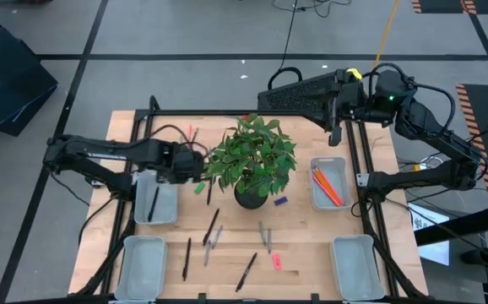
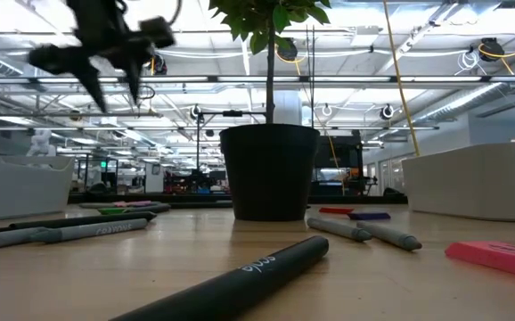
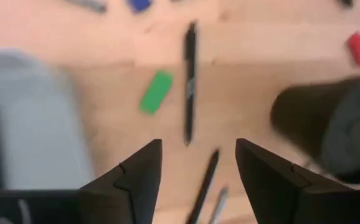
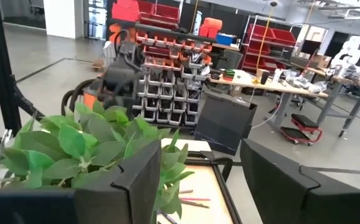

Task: Sort crayons/erasers/pens/pencils in bins
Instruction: Put the black pen into the top left gray bin

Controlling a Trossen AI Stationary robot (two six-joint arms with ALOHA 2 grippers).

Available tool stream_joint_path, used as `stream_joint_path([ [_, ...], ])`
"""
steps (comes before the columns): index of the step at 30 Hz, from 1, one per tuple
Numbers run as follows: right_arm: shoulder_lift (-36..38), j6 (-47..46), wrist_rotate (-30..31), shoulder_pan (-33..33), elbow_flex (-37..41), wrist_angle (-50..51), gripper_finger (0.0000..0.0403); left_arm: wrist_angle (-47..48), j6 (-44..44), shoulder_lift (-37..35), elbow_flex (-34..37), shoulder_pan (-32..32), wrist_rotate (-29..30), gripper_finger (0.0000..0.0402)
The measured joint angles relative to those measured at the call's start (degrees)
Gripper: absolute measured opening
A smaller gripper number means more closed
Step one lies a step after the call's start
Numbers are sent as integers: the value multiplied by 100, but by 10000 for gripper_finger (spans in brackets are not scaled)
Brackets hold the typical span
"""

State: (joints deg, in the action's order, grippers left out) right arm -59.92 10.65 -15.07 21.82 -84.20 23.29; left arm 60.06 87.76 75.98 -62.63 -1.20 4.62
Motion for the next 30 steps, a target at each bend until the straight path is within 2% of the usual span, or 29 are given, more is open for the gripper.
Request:
stream_joint_path([
  [6, 19, 5, -2, -2, 0, 35, 211, -447, -781, 1288, 19, -593, 118, 198],
  [10, 19, -12, 0, -2, 0, 32, 210, -861, -1284, 1997, 30, -855, -132, 198],
  [13, 15, -98, 5, -2, 0, 30, 210, -1353, -1435, 2278, 26, -886, -197, 198],
  [19, 13, -379, 28, -2, 0, 28, 210, -1376, -1409, 2682, 26, -886, -182, 198],
  [23, 13, -414, 206, -2, 0, 22, 210, -1762, -1569, 2914, 15, -891, -179, 195],
  [26, 13, -409, 574, -5, 0, 13, 210, -1792, -1510, 3055, 8, -897, -272, 172],
  [30, 13, -403, 848, -4, 0, -84, 210, -1624, -1367, 3126, -12, -902, -443, 116],
])
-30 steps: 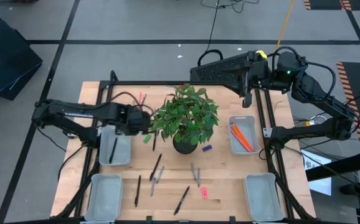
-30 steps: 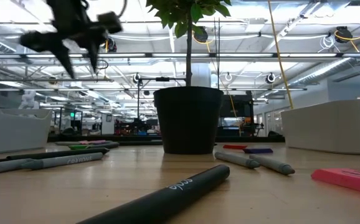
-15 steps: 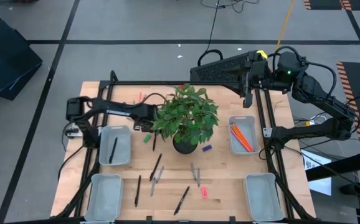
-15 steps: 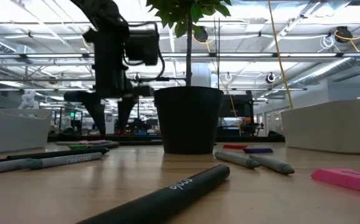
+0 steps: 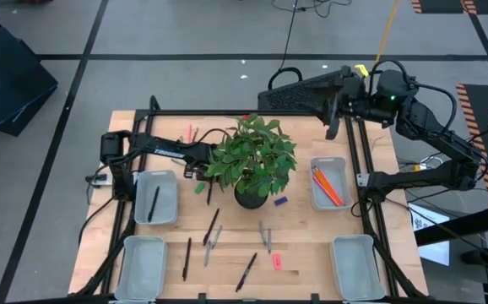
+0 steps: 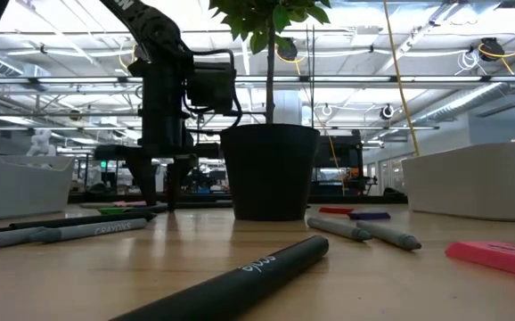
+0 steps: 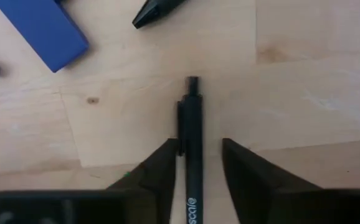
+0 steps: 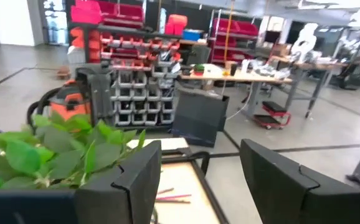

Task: Sort crayons/erasers/pens/pencils in bins
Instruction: Put the black pen into the top left gray bin

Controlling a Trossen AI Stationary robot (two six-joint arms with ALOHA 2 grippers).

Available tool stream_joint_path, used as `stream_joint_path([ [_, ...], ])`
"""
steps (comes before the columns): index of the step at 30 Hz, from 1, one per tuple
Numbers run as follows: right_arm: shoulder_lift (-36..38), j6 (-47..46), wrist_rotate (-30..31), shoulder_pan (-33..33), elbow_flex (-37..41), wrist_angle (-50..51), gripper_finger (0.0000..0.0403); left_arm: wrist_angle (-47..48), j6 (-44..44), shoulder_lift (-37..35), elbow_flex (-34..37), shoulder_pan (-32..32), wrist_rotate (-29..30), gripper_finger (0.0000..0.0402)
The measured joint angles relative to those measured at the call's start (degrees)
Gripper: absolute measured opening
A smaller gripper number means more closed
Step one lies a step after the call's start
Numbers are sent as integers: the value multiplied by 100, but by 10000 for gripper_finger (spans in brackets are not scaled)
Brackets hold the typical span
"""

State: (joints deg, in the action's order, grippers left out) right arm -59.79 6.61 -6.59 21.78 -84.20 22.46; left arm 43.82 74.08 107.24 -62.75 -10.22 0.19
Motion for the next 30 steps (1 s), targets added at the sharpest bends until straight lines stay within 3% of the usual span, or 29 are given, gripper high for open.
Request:
stream_joint_path([
  [7, 0, 2, 27, 0, 0, -293, 210, 120, -135, -48, 14, -43, -104, 31],
  [17, 0, 30, 56, -2, 0, -288, 210, 307, -370, -425, -21, -377, -204, 42],
  [25, 0, 202, 63, -2, 0, -254, 210, 487, -631, -1210, -45, -529, -167, 21],
  [30, 0, 239, 313, 2, 0, -242, 210, 1365, -756, -1996, -54, -503, -945, 26],
])
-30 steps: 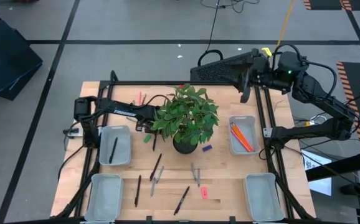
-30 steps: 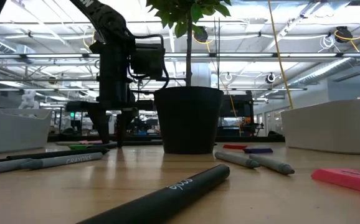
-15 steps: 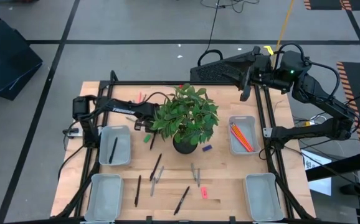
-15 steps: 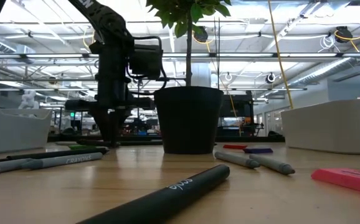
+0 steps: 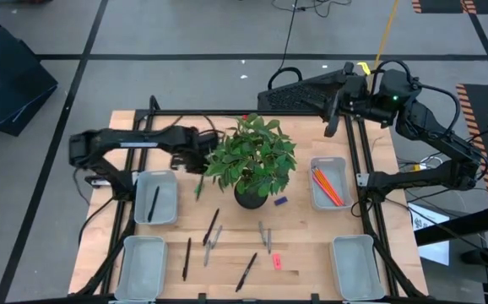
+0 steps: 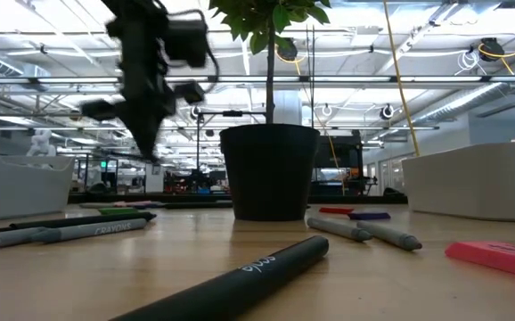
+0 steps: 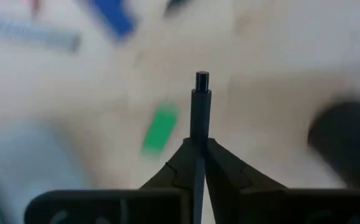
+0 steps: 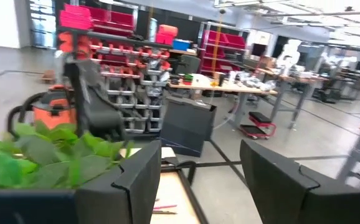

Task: Sort crayons/erasers/pens/pencils in bins
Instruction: Put the black pen into the top left gray bin

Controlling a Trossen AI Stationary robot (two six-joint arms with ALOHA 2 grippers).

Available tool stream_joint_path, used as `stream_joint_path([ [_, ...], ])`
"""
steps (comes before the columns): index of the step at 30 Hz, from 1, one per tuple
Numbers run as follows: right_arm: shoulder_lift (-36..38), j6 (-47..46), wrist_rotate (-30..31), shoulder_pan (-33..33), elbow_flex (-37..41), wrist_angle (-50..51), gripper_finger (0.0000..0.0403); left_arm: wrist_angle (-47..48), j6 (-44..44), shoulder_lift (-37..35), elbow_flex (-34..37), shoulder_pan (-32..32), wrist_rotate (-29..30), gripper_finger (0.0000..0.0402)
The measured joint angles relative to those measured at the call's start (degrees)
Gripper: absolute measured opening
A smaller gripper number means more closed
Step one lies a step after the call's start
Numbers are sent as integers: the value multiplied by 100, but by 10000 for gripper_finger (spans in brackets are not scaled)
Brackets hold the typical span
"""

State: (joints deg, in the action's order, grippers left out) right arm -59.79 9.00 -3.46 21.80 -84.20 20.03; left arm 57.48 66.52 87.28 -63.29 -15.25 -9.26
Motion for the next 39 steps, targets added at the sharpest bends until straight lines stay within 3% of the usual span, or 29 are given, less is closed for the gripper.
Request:
stream_joint_path([
  [8, 0, 30, 214, 182, 0, -2, 210, 2560, 711, -1694, -3, 612, -404, 4],
  [12, 0, 3, 216, 280, 0, -2, 210, 3271, 1225, -2185, 59, 987, 202, 7],
  [19, 0, -294, 216, 337, 0, 10, 210, 2474, 945, -2377, 434, 1163, 896, 17],
  [26, -4, -384, 218, 337, 0, 470, 210, 332, 26, -1741, 372, 1380, 878, 17],
  [31, -4, -355, 211, 337, 0, 690, 210, -339, 68, -992, 271, 1979, 733, 7],
  [39, -4, -97, 188, 337, 0, 826, 210, -1419, 823, 49, 273, 2791, 1023, 80],
])
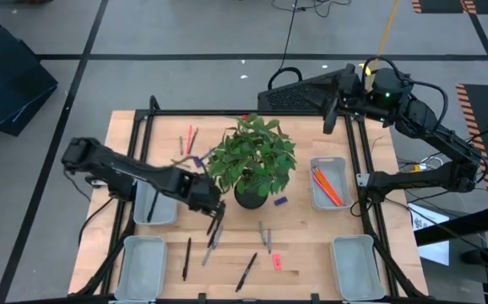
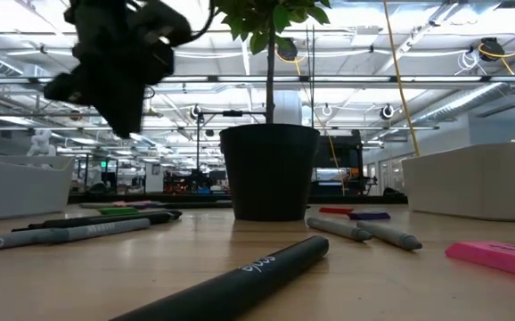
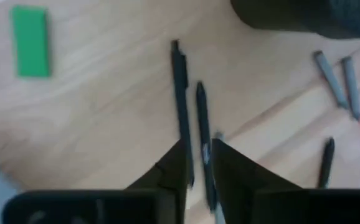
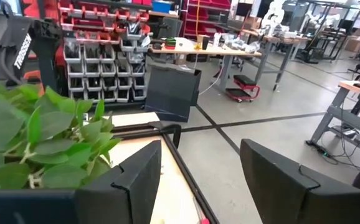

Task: Sort crayons/erasers/pens/pencils in bins
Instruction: Put the black pen into the top left gray bin

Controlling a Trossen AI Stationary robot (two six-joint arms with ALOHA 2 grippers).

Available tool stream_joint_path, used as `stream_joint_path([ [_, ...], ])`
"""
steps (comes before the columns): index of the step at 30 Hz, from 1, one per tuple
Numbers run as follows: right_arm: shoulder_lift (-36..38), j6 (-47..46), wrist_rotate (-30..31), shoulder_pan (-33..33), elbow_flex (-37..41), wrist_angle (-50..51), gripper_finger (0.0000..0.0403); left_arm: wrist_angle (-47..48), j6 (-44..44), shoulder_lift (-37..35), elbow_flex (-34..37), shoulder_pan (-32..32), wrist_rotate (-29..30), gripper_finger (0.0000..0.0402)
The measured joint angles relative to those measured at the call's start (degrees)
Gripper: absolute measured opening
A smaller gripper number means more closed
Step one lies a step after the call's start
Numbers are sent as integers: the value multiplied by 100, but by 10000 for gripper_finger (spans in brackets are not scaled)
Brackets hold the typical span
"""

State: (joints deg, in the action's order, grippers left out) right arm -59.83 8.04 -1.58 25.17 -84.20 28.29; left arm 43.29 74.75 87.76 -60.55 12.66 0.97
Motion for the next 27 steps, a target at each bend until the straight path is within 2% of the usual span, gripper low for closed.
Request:
stream_joint_path([
  [4, 2, 54, -26, 0, 0, -11, 210, -458, 0, 418, -7, 211, 379, 103],
  [14, 4, -30, -165, -11, 0, 81, 210, -506, -53, 1306, 2, 486, 512, 106],
  [19, 7, -131, -165, -11, 0, 74, 210, -757, -184, 1459, -4, 499, 703, 106],
  [27, 7, -182, -158, -13, 0, 73, 210, -558, -223, 1528, 11, 397, 809, 106],
])
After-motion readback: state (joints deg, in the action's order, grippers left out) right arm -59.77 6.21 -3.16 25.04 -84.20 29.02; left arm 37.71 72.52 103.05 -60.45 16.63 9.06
